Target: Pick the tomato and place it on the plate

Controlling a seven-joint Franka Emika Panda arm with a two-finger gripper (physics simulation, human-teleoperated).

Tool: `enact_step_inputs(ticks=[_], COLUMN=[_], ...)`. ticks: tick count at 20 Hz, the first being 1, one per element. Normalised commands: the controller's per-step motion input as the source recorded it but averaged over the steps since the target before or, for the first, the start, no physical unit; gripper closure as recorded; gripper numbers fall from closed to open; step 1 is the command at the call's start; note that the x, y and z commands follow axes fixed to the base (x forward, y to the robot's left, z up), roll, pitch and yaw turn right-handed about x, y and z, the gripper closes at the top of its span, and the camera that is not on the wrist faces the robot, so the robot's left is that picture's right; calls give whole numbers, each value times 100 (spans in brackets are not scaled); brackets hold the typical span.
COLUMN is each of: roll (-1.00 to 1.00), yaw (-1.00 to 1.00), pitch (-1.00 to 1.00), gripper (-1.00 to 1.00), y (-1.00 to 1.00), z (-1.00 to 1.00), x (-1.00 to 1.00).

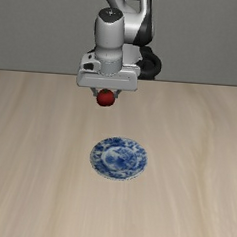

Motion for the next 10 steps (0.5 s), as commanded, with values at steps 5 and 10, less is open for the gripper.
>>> enact_step_inputs(ticks=[5,10], roll=[0,0], yaw=[0,0], pitch=[0,0], gripper=[100,100], y=[0,0], z=[0,0], x=[100,100])
